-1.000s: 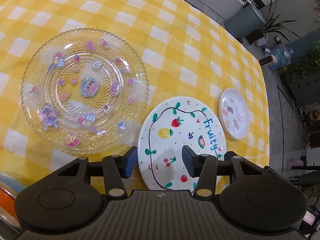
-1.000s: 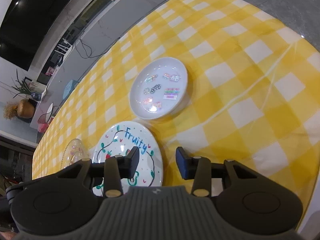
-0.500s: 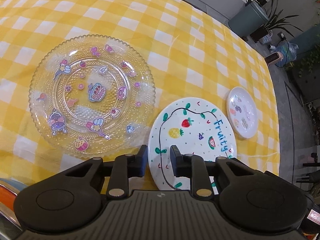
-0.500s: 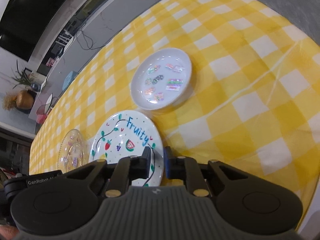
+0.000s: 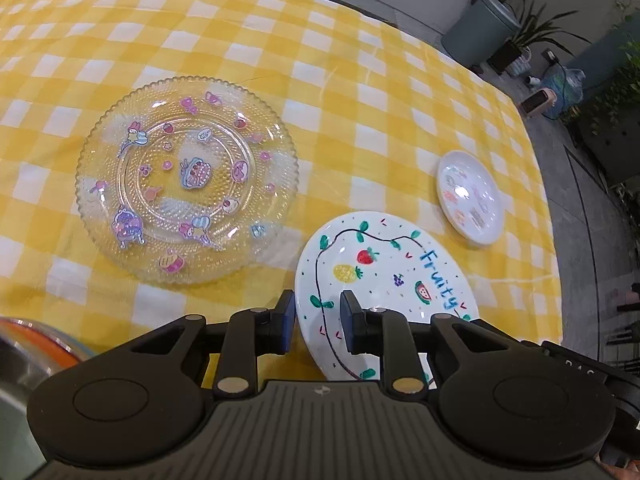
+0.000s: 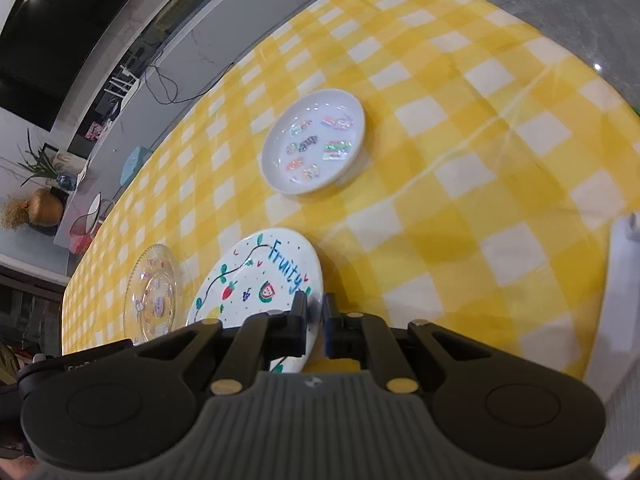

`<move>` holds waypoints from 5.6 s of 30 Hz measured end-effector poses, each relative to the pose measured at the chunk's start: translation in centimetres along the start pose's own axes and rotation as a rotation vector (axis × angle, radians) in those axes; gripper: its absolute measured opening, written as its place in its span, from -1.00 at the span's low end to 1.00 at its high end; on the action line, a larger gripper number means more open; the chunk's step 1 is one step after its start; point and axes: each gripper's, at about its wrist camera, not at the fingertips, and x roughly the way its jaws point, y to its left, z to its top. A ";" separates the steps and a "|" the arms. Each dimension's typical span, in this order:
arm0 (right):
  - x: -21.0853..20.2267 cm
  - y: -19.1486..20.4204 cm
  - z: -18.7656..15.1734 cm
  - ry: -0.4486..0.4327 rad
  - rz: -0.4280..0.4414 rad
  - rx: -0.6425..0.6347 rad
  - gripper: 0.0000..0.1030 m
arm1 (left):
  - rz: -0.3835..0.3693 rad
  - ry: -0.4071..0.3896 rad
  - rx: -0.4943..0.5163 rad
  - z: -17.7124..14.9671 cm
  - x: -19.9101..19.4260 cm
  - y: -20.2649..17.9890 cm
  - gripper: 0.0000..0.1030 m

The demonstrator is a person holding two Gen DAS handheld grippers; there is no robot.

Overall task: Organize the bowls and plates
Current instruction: 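Lift the Fruity plate with both tools and carry it toward the bowl stack, then lower the Fruity plate and open both tools, then move both tools to the rim of the clear glass plate, then close the left tool on the glass plate rim while the right tool grips it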

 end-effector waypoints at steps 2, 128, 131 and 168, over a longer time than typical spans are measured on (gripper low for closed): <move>-0.5 -0.1 -0.3 -0.003 -0.004 0.010 -0.89 | 0.001 0.000 0.021 -0.4 -0.4 -0.3 -0.49; 11.6 14.2 0.0 0.075 0.053 -0.278 -0.28 | -0.032 -0.008 0.143 9.4 -1.7 14.2 0.25; 11.9 14.2 0.1 0.068 0.064 -0.276 -0.30 | -0.042 0.000 0.139 9.7 -1.3 14.4 0.19; 10.7 16.4 -0.3 0.031 0.010 -0.293 -0.84 | 0.089 0.039 0.269 9.9 -1.6 10.2 -0.53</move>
